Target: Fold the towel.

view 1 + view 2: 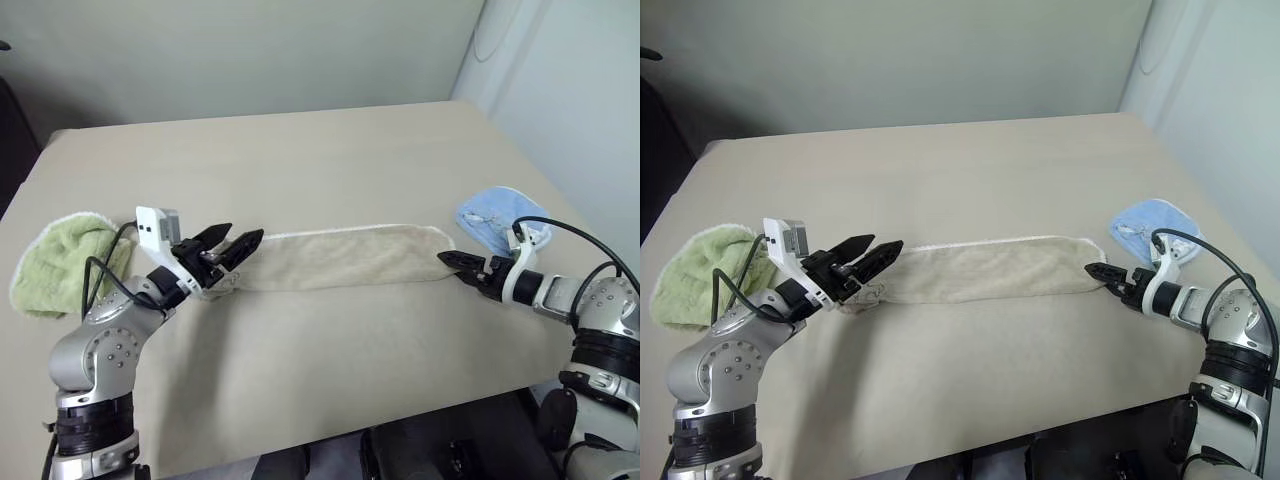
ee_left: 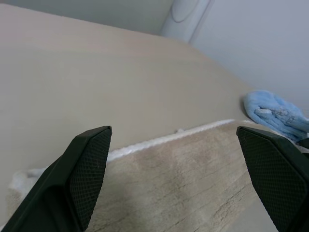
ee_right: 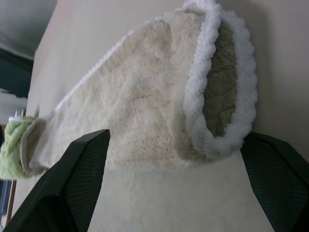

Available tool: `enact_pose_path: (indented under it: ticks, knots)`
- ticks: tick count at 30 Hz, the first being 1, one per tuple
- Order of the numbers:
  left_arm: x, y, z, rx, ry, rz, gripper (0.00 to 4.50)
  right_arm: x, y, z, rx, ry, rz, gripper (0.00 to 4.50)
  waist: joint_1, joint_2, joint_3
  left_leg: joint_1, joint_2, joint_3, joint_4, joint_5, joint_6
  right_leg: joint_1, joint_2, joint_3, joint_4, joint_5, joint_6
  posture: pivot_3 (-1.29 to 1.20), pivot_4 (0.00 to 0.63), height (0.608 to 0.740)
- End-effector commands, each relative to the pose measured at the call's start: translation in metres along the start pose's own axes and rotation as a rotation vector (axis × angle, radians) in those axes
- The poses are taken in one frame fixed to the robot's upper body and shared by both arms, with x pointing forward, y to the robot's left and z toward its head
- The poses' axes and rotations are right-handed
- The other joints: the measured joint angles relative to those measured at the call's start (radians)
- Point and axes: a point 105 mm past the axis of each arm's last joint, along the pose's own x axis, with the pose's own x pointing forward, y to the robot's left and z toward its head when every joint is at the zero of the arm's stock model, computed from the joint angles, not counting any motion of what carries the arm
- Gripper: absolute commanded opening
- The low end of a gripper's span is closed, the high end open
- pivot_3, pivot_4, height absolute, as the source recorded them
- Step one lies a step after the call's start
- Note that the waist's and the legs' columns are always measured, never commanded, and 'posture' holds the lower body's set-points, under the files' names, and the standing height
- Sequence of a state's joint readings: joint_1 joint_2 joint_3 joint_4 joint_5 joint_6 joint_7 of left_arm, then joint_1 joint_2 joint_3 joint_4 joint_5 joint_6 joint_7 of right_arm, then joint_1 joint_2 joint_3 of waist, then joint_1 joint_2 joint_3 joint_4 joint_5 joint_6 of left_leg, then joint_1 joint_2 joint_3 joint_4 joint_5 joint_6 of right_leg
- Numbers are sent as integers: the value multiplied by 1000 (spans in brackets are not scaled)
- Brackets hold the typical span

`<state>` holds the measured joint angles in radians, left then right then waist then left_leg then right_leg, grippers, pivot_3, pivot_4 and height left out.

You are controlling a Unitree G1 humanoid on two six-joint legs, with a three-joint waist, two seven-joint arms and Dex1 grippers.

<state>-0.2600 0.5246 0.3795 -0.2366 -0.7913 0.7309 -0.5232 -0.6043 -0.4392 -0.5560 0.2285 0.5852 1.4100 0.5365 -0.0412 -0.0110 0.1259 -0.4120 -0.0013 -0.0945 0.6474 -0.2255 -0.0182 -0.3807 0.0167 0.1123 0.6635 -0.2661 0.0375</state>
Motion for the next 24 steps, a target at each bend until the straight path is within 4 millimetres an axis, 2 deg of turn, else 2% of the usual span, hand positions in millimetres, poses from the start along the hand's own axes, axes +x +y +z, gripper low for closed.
enact_pose_path:
  ticks: [1, 12, 15, 17, 21, 24]
  knots:
    - [-2, -9, 10, 29, -41, -19, 4500, 5, -4, 1, 29, -20, -21, 3864, -1, 0, 0, 1, 0, 0, 0, 0, 1, 2, 0, 0, -1, 0, 0, 0, 150, 740]
    - [-2, -12, 7, 12, -42, -18, 4500, -3, 5, 12, 25, -84, 7, 62, 13, 1, 0, 3, -1, 0, -2, -2, 2, 3, -1, 0, -2, -1, 1, 0, 150, 740]
    - [0, -13, 7, 10, -42, -22, 4500, -8, 7, 16, -14, -103, 3, 21, 19, 1, 0, 3, -2, 0, -1, -2, 2, 4, -1, 0, -2, -2, 2, 0, 150, 740]
    - [-1, -12, 7, 8, -40, -22, 4500, -15, 8, 21, -108, -101, -25, 21, 23, 1, 1, 3, -2, 0, -1, -2, 3, 4, -1, 0, -2, -2, 2, 0, 150, 740]
    - [-1, -13, 3, 0, -26, -26, 4500, -29, 33, 36, -430, -65, -9, 21, 27, 3, 2, 2, -3, 0, -1, -2, 3, 4, -2, 0, -2, -2, 3, 0, 150, 740]
    - [1, -13, 2, 0, -21, -28, 4500, -32, 43, 42, -629, -19, -11, 21, 28, 3, 2, 2, -3, 0, -1, -2, 3, 4, -2, 0, -2, -3, 4, 0, 150, 740]
